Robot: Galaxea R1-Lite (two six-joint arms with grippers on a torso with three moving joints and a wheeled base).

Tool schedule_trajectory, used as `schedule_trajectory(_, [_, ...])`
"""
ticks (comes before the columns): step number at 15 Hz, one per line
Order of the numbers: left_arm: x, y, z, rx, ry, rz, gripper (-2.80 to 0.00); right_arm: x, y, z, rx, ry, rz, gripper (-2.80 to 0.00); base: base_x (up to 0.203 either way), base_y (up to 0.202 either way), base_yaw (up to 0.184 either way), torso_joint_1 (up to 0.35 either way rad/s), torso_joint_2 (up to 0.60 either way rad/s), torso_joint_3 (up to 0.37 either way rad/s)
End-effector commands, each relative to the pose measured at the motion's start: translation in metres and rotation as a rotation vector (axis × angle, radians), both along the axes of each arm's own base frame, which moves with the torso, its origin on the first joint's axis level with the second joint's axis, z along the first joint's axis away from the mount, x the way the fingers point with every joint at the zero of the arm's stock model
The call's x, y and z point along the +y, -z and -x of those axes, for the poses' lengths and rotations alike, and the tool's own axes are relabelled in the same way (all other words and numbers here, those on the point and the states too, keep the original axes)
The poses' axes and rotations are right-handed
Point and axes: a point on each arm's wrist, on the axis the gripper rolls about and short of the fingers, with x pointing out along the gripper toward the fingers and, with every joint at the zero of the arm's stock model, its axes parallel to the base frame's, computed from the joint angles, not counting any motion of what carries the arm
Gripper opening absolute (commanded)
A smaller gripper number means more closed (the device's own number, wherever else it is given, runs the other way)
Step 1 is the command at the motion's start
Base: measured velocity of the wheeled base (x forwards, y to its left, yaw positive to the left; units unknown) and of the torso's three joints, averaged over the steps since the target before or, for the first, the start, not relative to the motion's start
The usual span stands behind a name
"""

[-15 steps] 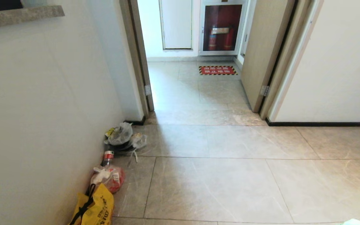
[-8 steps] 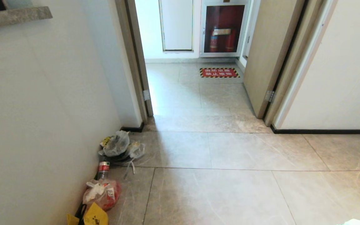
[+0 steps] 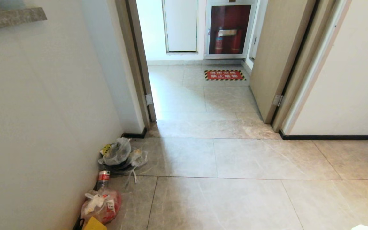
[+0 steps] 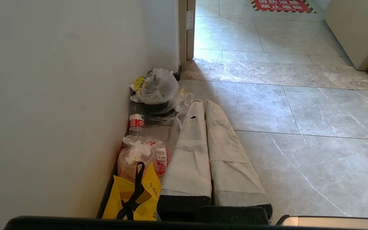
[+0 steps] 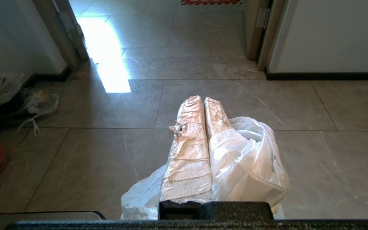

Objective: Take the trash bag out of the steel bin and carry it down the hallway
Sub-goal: Put the trash bag at the door

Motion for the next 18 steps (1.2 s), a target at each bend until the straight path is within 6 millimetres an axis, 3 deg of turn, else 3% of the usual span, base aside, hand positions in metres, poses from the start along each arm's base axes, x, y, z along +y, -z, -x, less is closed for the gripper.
schedule_trajectory(1, [0.0000,0.0000,0.0000,0.000,-0.001,0.000,-2.80,0.0000,-0.0001,0.0000,-0.001,-0.001,0.001,-2.80,0.000,0.000,0.000,0.000,0.00,0.000])
schedule_trajectory(8, [0.0000,0.0000,0.0000,0.000,-0.001,0.000,-2.80,0.0000,-0.0002,0.0000,-0.002,-0.001,0.001,-2.80,0.000,0.001,0.011,0.000,0.00,0.000])
schedule_trajectory(18, [0.0000,0.0000,0.0000,0.000,-0.001,0.001,-2.80,0.0000,-0.0001,0.0000,-0.001,-0.001,0.001,-2.80,0.000,-0.008,0.165,0.002,0.00,0.003])
